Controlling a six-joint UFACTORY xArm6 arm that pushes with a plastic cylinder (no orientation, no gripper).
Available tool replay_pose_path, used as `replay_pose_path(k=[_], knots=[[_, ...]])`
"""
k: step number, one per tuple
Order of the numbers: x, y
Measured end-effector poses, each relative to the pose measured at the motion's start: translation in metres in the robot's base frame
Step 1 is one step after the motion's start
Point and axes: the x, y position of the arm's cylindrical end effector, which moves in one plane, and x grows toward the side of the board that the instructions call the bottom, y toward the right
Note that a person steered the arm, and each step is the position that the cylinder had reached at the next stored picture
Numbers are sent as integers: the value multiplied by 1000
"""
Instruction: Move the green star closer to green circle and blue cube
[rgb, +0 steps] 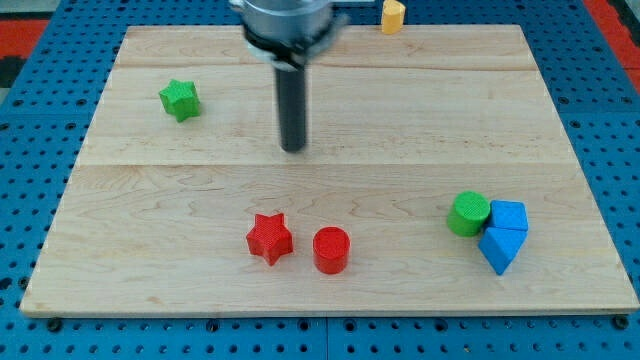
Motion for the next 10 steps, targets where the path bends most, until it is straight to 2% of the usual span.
replay_pose_path(k=[1,2,3,4,5,6,7,8,9,10], knots=[[-69,-86],[-85,-167],[-51,-164],[-19,-224],[21,-140],[27,-16],[14,-72],[-5,-82],[-22,16],[21,117]])
